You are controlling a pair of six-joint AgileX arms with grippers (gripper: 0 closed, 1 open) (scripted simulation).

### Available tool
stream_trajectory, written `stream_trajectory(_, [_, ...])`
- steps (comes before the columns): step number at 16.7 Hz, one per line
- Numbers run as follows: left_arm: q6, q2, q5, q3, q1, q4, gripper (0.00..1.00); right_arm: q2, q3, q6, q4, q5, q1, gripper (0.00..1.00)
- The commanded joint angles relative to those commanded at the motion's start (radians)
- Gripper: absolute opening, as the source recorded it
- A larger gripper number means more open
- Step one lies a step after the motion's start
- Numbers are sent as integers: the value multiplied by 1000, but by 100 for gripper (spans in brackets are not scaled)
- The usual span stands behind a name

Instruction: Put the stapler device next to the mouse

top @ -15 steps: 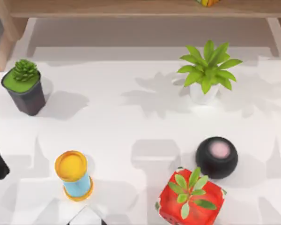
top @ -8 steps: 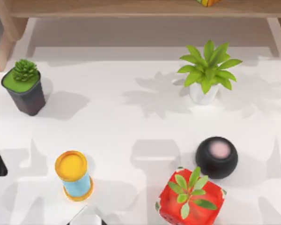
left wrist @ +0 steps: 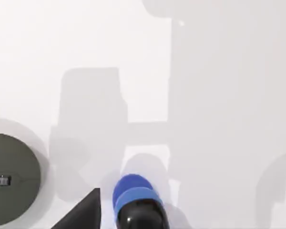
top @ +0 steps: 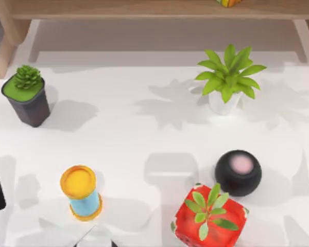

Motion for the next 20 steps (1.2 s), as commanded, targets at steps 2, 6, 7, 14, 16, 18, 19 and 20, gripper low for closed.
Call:
stream_trajectory(2, [-36, 153, 0, 72, 24, -115, 100, 0, 0, 0, 0, 0, 0, 100])
stream_trajectory(6, [-89, 360, -2, 189, 62, -279, 100, 0, 0, 0, 0, 0, 0, 100])
stream_trajectory(7, [-98, 390, -3, 209, 68, -304, 100, 0, 0, 0, 0, 0, 0, 100])
stream_trajectory(14, [-107, 424, -3, 227, 71, -327, 100, 0, 0, 0, 0, 0, 0, 100])
stream_trajectory(16, [-108, 443, -3, 204, 74, -291, 100, 0, 0, 0, 0, 0, 0, 100])
stream_trajectory(18, [-106, 476, -4, 171, 75, -220, 100, 0, 0, 0, 0, 0, 0, 100])
stream_trajectory(19, [-105, 493, -4, 152, 76, -178, 100, 0, 0, 0, 0, 0, 0, 100])
stream_trajectory(20, [-104, 511, -4, 132, 77, -139, 100, 0, 0, 0, 0, 0, 0, 100])
